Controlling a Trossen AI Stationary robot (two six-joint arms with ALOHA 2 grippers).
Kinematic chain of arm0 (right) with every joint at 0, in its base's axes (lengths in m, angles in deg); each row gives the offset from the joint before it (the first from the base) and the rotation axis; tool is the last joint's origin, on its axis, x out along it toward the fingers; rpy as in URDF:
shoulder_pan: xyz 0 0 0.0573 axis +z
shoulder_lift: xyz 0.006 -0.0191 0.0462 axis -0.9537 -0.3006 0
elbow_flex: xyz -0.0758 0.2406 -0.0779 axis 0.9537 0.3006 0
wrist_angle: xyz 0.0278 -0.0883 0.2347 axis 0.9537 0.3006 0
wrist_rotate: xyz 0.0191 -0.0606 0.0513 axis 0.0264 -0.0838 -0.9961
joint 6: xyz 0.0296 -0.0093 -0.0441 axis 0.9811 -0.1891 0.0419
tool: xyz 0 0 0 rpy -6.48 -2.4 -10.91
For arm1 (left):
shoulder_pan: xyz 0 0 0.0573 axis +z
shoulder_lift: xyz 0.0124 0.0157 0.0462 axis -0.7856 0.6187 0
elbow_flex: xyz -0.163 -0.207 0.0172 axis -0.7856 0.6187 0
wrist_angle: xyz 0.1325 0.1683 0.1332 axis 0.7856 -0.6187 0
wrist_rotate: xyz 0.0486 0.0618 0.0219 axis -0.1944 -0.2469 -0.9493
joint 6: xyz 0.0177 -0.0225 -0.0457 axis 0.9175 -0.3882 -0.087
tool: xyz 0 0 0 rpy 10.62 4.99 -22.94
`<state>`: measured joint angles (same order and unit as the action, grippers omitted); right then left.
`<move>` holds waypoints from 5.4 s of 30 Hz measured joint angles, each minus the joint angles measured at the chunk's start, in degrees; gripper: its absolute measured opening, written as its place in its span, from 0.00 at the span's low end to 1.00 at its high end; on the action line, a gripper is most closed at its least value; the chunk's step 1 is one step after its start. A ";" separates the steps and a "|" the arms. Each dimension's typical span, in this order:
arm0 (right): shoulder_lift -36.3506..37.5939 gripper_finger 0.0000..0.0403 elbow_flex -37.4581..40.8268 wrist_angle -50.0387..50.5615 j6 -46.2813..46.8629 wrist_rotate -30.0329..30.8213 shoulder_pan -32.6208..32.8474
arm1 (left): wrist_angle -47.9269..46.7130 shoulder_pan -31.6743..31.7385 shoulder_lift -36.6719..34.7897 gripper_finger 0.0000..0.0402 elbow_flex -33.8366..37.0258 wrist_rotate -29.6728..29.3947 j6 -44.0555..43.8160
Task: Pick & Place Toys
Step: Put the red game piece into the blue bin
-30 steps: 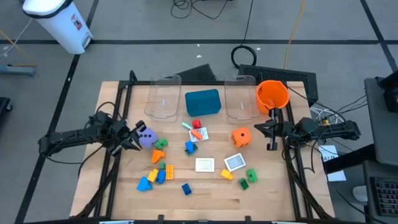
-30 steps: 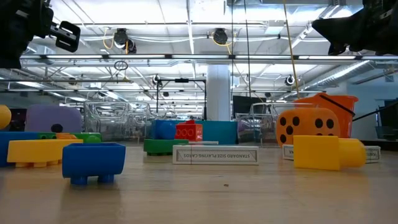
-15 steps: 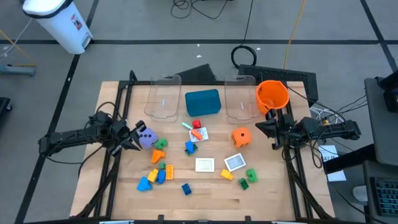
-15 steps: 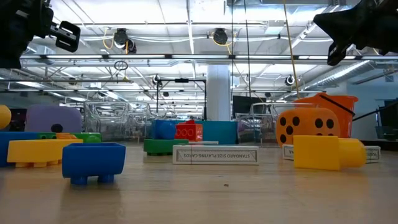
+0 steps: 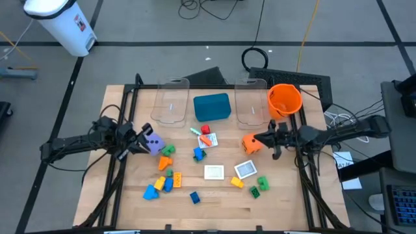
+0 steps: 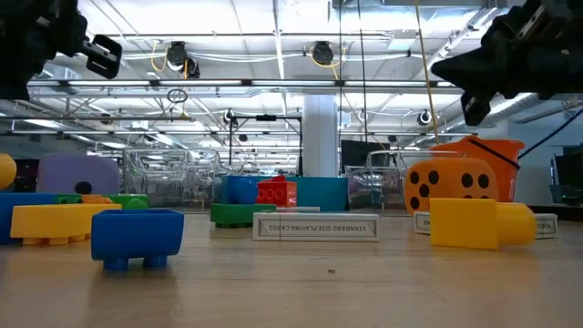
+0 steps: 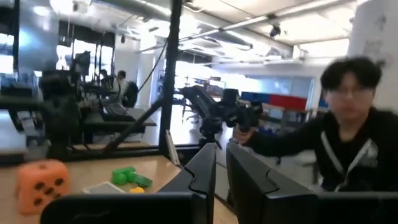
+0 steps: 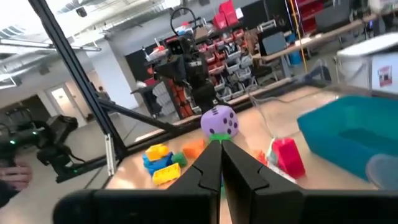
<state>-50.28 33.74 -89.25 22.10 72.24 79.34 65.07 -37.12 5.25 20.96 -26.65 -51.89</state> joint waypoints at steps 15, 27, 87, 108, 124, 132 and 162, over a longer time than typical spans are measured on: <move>-32.97 0.02 -16.14 -8.30 -8.64 2.73 0.02 | -1.89 0.04 0.49 0.12 0.00 -32.20 -7.79; -43.70 0.02 -18.91 -16.04 -12.85 2.73 -0.02 | -8.78 -6.06 4.03 0.12 -0.01 -30.81 1.26; -43.78 0.02 -18.95 -19.51 -23.78 2.55 -0.13 | -19.27 -20.69 24.23 0.12 -18.12 -49.18 26.25; -43.78 0.44 -18.95 -20.21 -18.32 1.15 -0.02 | -12.59 -20.70 39.54 0.12 -18.10 -53.66 27.80; -43.78 0.62 -18.96 -19.54 -17.72 -0.53 0.02 | -37.39 -20.68 37.55 0.47 -29.54 -57.13 28.64; -43.78 0.62 -18.95 -18.29 -18.70 -0.52 0.02 | -44.39 -22.48 37.55 0.68 -34.66 -54.78 20.89; -49.09 0.54 -48.30 23.22 -16.21 -9.40 -10.83 | -45.78 -20.87 41.93 0.72 -39.66 -65.70 32.07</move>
<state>-99.37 -14.55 -66.04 5.89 62.85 68.51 19.29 -57.99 47.18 -18.70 -92.35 -19.81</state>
